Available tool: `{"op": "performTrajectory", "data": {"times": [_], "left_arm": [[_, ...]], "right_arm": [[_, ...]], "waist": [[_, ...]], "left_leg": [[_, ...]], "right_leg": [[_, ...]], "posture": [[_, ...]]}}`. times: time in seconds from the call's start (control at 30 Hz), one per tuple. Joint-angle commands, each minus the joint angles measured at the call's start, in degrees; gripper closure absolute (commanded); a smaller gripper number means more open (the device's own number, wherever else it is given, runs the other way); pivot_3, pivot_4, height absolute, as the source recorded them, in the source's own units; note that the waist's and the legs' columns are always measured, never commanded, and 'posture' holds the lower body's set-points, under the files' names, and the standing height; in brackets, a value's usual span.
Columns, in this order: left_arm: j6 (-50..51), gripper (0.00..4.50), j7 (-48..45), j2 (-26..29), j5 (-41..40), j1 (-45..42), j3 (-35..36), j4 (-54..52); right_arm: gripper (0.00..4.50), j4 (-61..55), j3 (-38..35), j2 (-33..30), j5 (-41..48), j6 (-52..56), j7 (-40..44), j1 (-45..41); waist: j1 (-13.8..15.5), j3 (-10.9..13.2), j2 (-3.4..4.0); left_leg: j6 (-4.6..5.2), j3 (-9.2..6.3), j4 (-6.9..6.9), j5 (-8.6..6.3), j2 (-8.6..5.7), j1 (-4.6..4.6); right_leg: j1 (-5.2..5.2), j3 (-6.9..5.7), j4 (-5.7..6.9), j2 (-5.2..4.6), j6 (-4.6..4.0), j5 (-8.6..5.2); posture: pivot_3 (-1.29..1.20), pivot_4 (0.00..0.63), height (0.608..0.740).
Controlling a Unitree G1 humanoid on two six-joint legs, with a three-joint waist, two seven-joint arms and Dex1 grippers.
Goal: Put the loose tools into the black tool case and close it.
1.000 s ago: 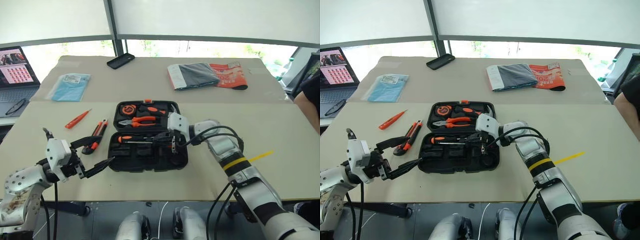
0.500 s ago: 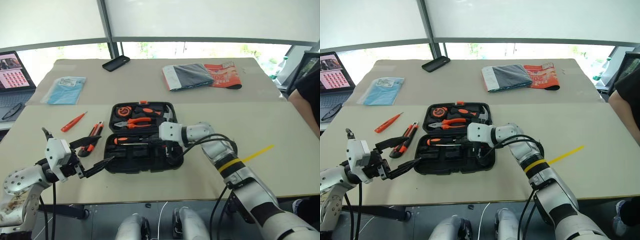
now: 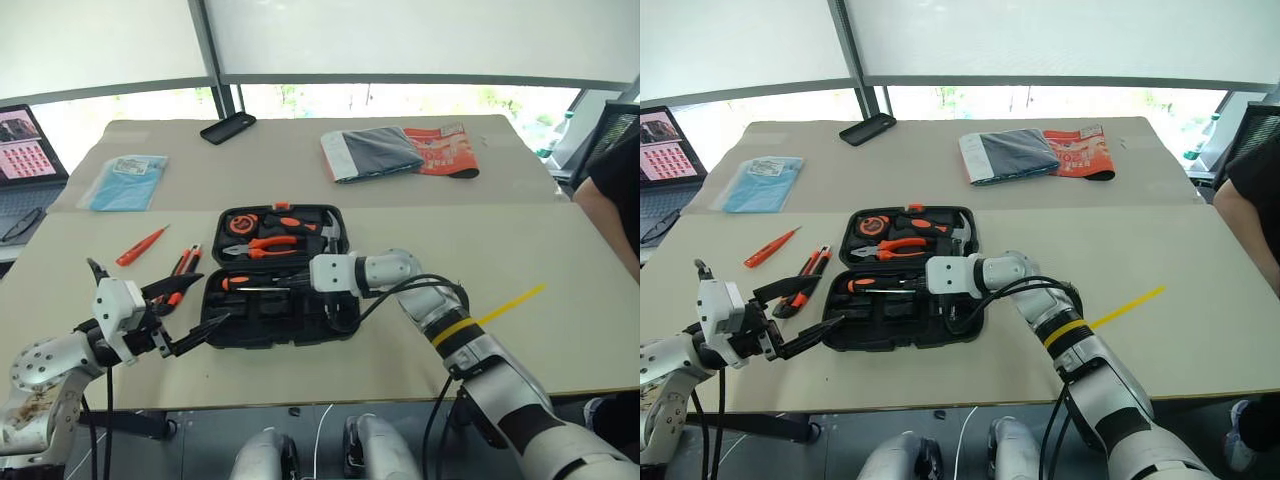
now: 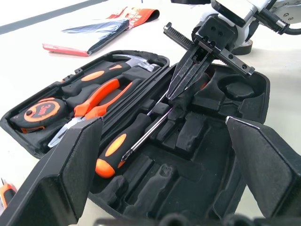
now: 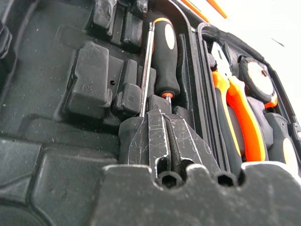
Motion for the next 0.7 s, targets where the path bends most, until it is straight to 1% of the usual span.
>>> {"op": "performTrajectory", "data": {"times": [0.03, 0.17, 0.23, 0.33, 0.4, 0.47, 0.57, 0.7], "left_arm": [[-0.3, 0.00, 0.4, -0.1, 0.1, 0.0, 0.5, -0.6], [-0.4, 0.00, 0.5, -0.1, 0.2, 0.0, 0.4, -0.1], [-0.4, 0.00, 0.6, -0.2, 0.3, 0.0, 0.3, -0.2], [-0.3, 0.00, 0.8, -0.3, 0.2, 0.1, 0.4, -0.2], [-0.3, 0.00, 0.9, -0.5, 0.1, 0.2, 0.5, -0.3], [-0.2, 0.00, 1.3, -0.9, -0.5, 0.4, 1.3, -0.1], [-0.2, 0.00, 1.9, -1.4, -1.2, 0.3, 2.1, 0.2], [-0.3, 0.00, 2.5, -2.2, -1.6, 0.0, 3.1, 0.8]], "right_arm": [[4.36, 6.4, 5.0, -2.4, -5.5, -1.2, 2.7, 2.6], [4.36, 9.4, 5.6, -1.2, -6.4, -3.2, 1.1, 1.7], [4.36, 9.3, 5.5, 0.0, -5.3, -3.5, 1.3, 1.9], [4.36, 8.0, 4.1, 1.3, -2.7, -3.8, 1.9, 2.2], [4.36, 6.5, 2.4, 1.4, -1.0, -3.3, 2.2, 1.9], [4.36, 3.7, -1.5, 1.3, 3.4, -3.1, 2.7, 0.8], [4.36, 0.8, -5.4, 0.3, 8.3, -3.6, 4.2, -0.3], [4.36, -3.1, -9.4, -1.2, 14.9, -3.0, 7.3, -0.2]], "waist": [[0.4, 0.0, 0.00], [0.8, -0.2, -0.11], [0.9, -0.3, -0.15], [0.9, -0.4, -0.24], [0.8, -0.5, -0.26], [0.8, -0.5, -0.26], [0.9, -0.4, -0.25], [1.0, -0.3, -0.22]], "left_leg": [[0.02, 0.00, 0.00, -0.01, -0.01, 0.00], [0.09, 0.01, 0.00, -0.06, -0.03, 0.13], [0.38, 0.00, -0.01, -0.22, 0.00, 0.20], [0.34, 0.00, -0.20, -0.21, 0.05, 0.41], [0.29, 0.01, -0.30, -0.18, 0.10, 0.43], [0.16, 0.00, -0.39, -0.13, 0.13, 0.41], [-0.26, -0.01, -0.43, 0.12, 0.15, 0.18], [-0.13, -0.03, -0.36, 0.17, 0.14, -0.17]], "right_leg": [[0.01, -0.01, -0.01, -0.02, 0.00, 0.00], [0.09, 0.00, -0.02, -0.04, 0.00, 0.00], [0.12, 0.01, -0.01, -0.04, -0.01, -0.01], [0.21, 0.03, -0.02, -0.01, -0.05, -0.04], [0.18, 0.04, -0.02, 0.04, -0.10, -0.06], [0.12, 0.06, 0.00, 0.12, -0.21, -0.13], [-0.07, 0.02, -0.01, 0.20, -0.33, -0.18], [-0.23, -0.09, -0.06, 0.21, -0.38, -0.17]], "posture": [[0.00, 0.150, 0.740], [0.00, 0.150, 0.740], [0.00, 0.150, 0.740], [0.00, 0.150, 0.740], [0.00, 0.150, 0.740], [0.00, 0.150, 0.740], [0.00, 0.150, 0.740], [0.00, 0.150, 0.740]]}}
